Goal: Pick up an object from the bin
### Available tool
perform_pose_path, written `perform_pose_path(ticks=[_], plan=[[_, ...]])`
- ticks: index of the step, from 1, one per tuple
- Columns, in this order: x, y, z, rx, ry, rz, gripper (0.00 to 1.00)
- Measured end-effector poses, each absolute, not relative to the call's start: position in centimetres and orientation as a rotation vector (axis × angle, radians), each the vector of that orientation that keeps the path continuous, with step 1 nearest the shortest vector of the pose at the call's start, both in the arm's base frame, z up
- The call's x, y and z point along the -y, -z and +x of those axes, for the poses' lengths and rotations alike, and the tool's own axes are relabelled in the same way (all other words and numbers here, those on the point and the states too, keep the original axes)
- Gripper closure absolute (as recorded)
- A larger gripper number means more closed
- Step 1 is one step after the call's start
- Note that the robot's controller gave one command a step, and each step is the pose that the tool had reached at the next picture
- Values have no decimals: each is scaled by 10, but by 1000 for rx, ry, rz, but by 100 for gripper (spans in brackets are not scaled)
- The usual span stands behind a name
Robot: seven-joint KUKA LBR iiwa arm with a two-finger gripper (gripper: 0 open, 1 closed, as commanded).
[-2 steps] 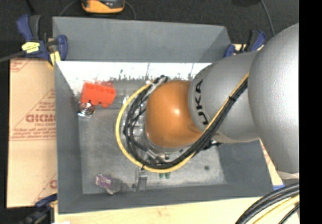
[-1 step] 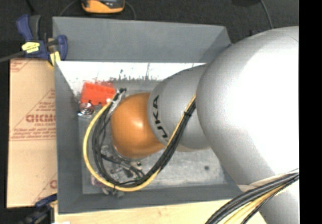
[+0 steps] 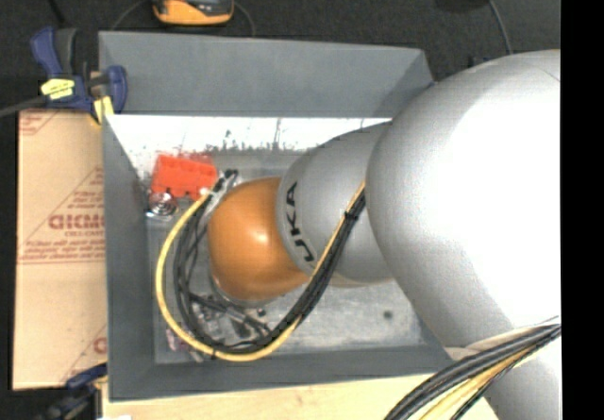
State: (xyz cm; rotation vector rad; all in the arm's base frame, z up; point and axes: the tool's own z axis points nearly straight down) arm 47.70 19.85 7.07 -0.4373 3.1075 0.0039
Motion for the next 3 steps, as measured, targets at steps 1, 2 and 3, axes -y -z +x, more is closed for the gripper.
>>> perform_pose_path(ticks=[1, 2, 3], plan=[[-198, -71, 491, -3101, -1, -468, 100], [-210, -160, 473, -3088, -2, -530, 100], [-197, -251, 482, -3085, -1, -527, 100]])
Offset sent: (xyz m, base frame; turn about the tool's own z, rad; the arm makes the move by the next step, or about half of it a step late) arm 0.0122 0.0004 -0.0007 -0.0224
